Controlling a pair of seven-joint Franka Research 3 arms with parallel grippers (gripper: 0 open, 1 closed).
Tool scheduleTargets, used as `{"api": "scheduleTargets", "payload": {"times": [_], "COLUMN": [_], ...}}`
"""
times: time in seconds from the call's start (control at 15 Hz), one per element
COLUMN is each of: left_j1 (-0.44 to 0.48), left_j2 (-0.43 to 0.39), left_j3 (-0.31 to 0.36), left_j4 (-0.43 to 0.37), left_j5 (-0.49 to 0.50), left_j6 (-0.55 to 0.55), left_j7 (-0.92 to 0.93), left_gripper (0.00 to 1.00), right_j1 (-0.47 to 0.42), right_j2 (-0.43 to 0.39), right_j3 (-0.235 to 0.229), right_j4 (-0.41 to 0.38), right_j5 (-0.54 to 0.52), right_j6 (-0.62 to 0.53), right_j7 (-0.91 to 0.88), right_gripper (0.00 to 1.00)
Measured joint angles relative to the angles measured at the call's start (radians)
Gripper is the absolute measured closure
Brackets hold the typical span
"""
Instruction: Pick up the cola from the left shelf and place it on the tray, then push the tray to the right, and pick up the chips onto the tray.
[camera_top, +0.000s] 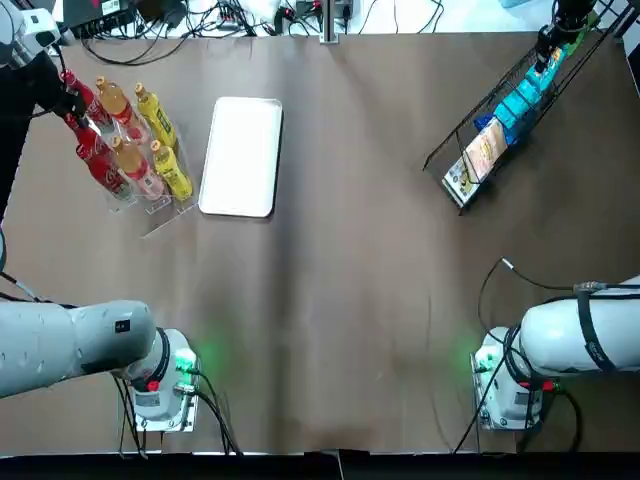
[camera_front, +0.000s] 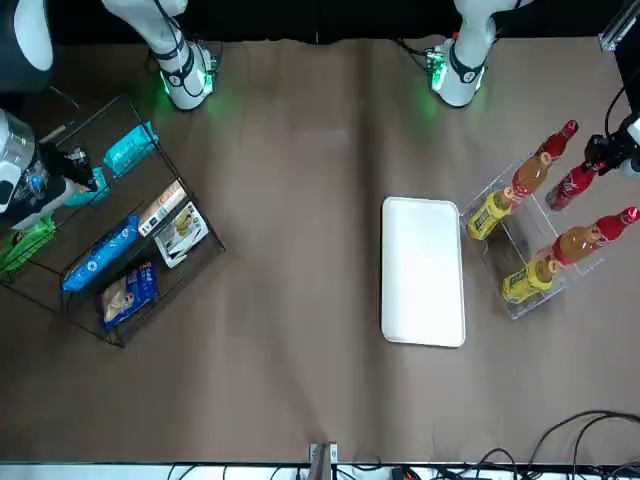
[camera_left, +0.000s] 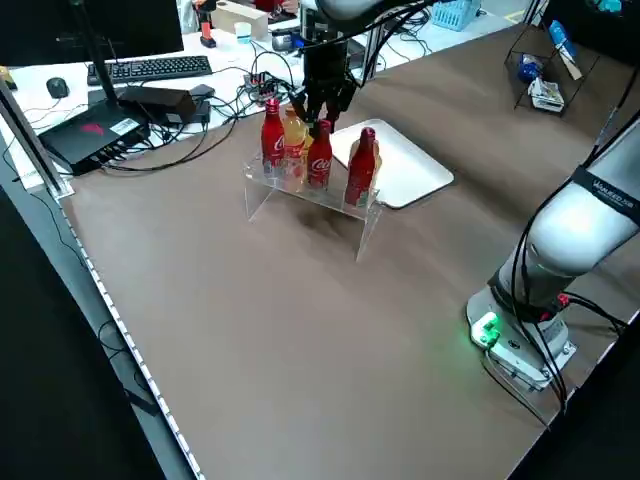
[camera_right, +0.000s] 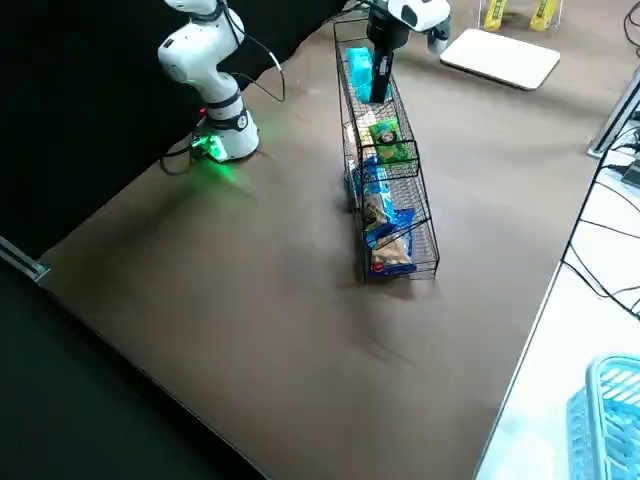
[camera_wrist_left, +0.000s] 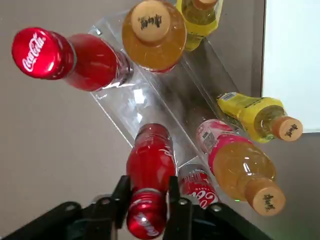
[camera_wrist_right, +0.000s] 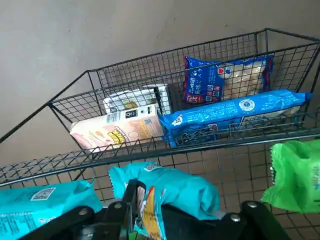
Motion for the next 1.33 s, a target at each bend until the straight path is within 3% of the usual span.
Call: {"api": "scheduleTargets", "payload": {"times": [0.07, 0.13, 0.53, 0.73, 0.93, 1.07, 1.33], "left_j1": [0.000, 0.000, -0.004, -0.018, -0.059, -0.082, -0.091], "left_j2": [0.000, -0.001, -0.002, 0.012, 0.080, 0.137, 0.241], "left_j3": [0.000, 0.001, 0.001, 0.000, -0.007, -0.038, -0.185], "left_j4": [0.000, -0.001, 0.038, 0.140, 0.300, 0.372, 0.396], "left_j5": [0.000, 0.001, 0.001, 0.001, 0.000, -0.009, -0.065], "left_j6": [-0.003, -0.006, -0.042, -0.114, -0.219, -0.247, -0.252], "left_j7": [0.000, 0.000, -0.003, -0.026, -0.100, -0.185, -0.463], "left_gripper": [0.63, 0.68, 0.68, 0.68, 0.68, 0.68, 0.68], "right_j1": [0.000, 0.001, -0.001, -0.003, -0.003, -0.003, -0.003], "right_j2": [0.000, -0.001, -0.001, -0.001, -0.001, -0.001, 0.000], "right_j3": [0.000, 0.003, 0.001, -0.002, -0.002, -0.003, -0.005], "right_j4": [0.001, 0.002, 0.016, 0.027, 0.038, 0.054, 0.071], "right_j5": [0.000, 0.000, -0.001, -0.003, -0.003, -0.003, -0.003], "right_j6": [0.000, -0.003, -0.002, 0.005, -0.002, -0.013, -0.027], "right_j7": [0.000, 0.000, 0.000, 0.000, 0.000, 0.000, 0.000], "right_gripper": [0.80, 0.88, 0.93, 0.94, 0.95, 0.96, 0.97]}}
